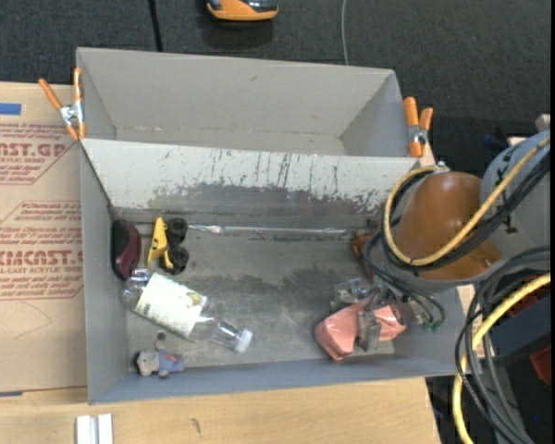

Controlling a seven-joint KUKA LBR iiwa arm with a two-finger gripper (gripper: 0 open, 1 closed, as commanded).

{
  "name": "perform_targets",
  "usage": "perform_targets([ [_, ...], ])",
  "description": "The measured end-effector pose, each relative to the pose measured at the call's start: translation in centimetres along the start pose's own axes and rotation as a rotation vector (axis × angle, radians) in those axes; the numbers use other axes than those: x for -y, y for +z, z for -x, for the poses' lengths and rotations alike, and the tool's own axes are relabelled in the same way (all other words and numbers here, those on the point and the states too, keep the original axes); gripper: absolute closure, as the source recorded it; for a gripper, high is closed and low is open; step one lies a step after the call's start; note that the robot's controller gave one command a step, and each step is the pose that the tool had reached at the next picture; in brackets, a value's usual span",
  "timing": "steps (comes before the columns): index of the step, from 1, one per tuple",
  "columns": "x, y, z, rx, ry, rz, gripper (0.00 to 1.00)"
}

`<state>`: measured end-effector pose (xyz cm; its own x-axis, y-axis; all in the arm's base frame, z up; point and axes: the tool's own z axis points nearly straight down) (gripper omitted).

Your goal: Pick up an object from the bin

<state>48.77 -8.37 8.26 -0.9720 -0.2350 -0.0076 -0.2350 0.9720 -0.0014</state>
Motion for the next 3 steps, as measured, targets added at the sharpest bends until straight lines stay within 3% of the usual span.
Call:
perform_targets([
  [1, -1.1, -11.5, 1.3, -0.010, -0.027, 0.004, 1.00],
  [2, -1.1, -11.5, 1.3, -0.010, -0.027, 0.004, 1.00],
  [3, -0.6, -15.9, 2.3, -0.017, -0.015, 0.006, 1.00],
])
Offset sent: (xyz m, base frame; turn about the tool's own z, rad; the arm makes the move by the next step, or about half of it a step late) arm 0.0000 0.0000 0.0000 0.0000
